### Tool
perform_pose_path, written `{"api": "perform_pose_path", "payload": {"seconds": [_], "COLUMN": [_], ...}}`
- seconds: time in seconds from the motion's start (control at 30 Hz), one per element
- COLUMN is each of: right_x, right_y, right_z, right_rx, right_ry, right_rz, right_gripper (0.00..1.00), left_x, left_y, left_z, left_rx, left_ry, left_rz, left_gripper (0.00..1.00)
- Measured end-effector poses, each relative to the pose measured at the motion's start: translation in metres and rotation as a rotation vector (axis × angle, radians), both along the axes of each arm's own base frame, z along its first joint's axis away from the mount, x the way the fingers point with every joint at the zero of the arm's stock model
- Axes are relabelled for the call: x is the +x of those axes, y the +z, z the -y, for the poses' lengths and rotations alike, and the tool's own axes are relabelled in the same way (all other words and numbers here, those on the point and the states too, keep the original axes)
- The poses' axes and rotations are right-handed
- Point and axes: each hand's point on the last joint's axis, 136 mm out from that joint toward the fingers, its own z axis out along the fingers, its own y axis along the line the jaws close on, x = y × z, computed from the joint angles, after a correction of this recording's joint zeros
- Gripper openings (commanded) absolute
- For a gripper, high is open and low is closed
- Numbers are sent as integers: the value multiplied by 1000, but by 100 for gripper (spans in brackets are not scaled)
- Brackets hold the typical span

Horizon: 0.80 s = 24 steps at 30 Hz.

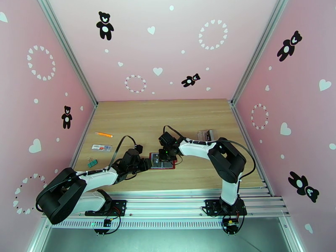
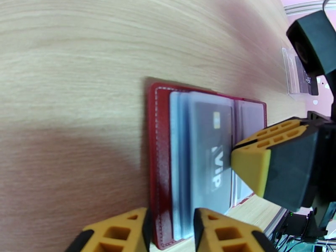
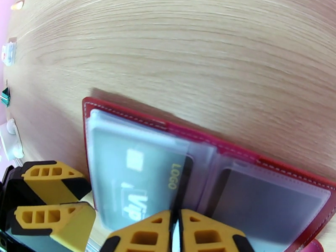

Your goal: Put the credit cards into the card holder

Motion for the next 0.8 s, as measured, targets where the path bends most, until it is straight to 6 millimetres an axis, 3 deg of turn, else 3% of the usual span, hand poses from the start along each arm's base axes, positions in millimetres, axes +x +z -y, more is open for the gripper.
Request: {"api": "perform_pose_path", "payload": {"seconds": [0.17, 0.53, 0.8], "right_x": [0, 1, 1], "right_y": [0, -1, -1], "right_z": [0, -1, -1], "right_rx": [0, 3, 3], "right_ry": [2, 2, 4], "right_rz": [2, 3, 3], "right_gripper": [5, 3, 1], "left_x": [0, 4, 5], "left_y": [14, 35, 13], "left_z": [0, 3, 4], "left_rx": [-23, -42, 3], "left_ry": [3, 2, 1], "left_rz": [28, 56, -9], "left_gripper": [34, 37, 37]}}
